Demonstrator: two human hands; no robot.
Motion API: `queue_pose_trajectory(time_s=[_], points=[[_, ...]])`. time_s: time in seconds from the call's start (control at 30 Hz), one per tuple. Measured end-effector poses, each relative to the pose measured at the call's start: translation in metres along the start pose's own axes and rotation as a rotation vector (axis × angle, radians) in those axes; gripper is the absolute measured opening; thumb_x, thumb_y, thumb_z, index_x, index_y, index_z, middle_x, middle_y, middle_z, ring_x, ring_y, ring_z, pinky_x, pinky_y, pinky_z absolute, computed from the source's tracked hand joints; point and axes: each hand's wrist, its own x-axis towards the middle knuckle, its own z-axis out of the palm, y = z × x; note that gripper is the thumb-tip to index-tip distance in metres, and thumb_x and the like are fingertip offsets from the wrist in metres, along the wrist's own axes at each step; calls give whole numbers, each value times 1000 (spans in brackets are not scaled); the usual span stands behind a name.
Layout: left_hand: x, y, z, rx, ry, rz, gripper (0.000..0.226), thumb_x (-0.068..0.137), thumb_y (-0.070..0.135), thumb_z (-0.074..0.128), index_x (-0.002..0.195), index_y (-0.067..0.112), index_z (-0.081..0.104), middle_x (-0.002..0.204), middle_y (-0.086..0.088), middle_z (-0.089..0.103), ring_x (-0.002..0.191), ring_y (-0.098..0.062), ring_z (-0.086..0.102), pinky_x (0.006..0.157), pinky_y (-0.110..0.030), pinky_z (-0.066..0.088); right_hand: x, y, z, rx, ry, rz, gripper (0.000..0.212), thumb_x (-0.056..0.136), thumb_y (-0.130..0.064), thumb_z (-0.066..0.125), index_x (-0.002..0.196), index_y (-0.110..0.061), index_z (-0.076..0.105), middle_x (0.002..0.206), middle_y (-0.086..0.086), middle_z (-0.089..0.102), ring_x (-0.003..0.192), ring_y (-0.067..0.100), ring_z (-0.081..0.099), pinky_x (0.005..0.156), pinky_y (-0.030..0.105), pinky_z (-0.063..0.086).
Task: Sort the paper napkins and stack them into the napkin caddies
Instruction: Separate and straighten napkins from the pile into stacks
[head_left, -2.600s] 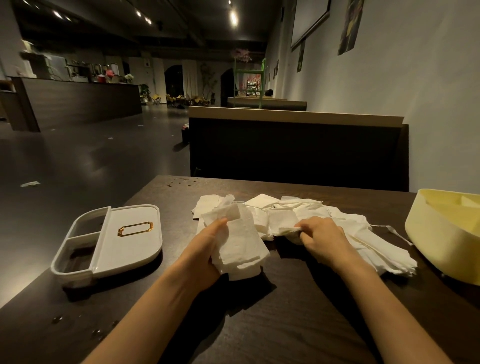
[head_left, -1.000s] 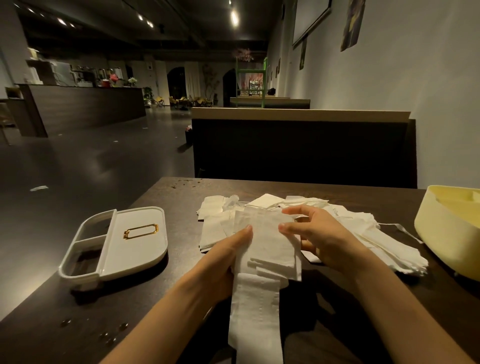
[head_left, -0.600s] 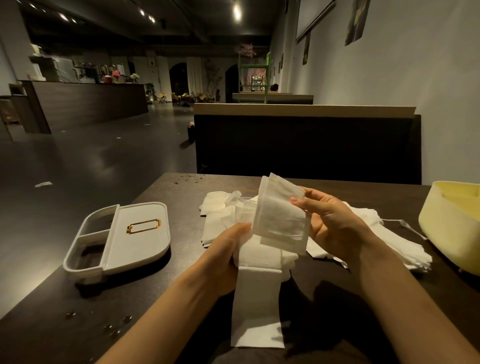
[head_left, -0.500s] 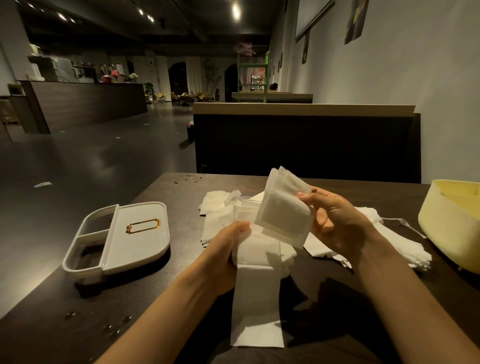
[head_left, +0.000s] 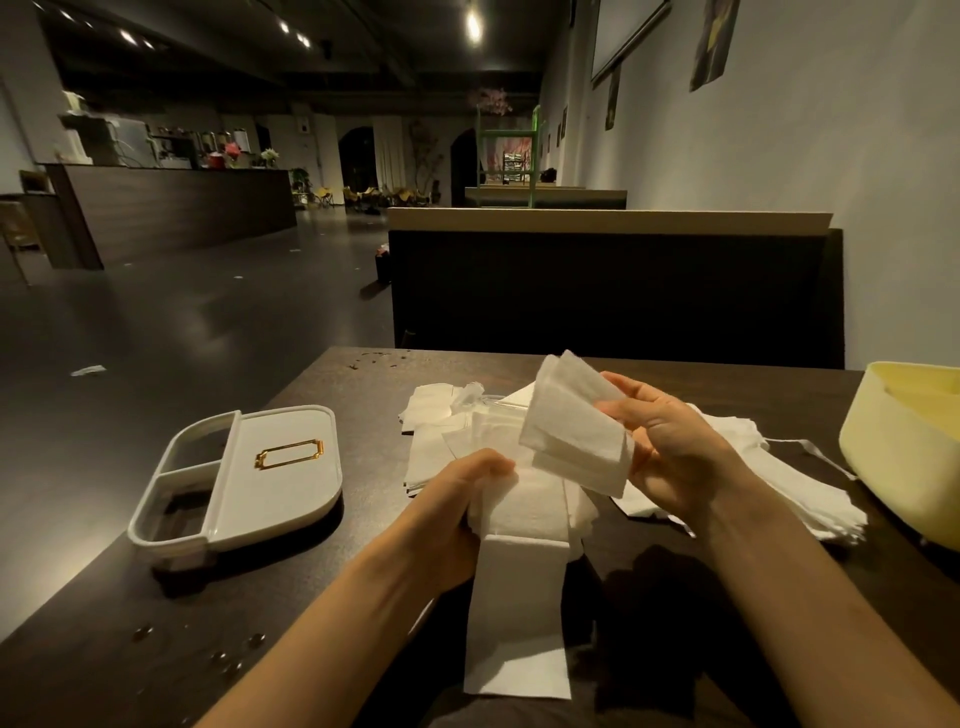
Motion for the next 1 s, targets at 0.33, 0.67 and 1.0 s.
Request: queue_pose_trajectory(time_s=[0.33,0.67,1.0], points=[[-4,22,-14,-220,42,188,30,90,16,49,118,7,53,96,-19,66,83,-28,66,59,-37,58,-3,3,-2,-480,-283,109,19,92,4,43,88,6,62,65,6,62,50,9,57,49,21,49],[-5,31,-24,-319,123,245,16,92,17,48,105,12,56,85,-16,67,82,-27,62,73,-43,52,-12,26,19,-682,-695,248,17,79,-3,57,67,-13,64,66,3,58,56,10,55,54,19,45],[1,23,-19,-126,47,258,22,91,8,42,105,5,58,97,-20,61,84,-27,64,75,-39,52,-14,19,19,-338,-679,217,11,82,-13,68,73,-13,75,65,1,66,50,9,59,46,18,49]])
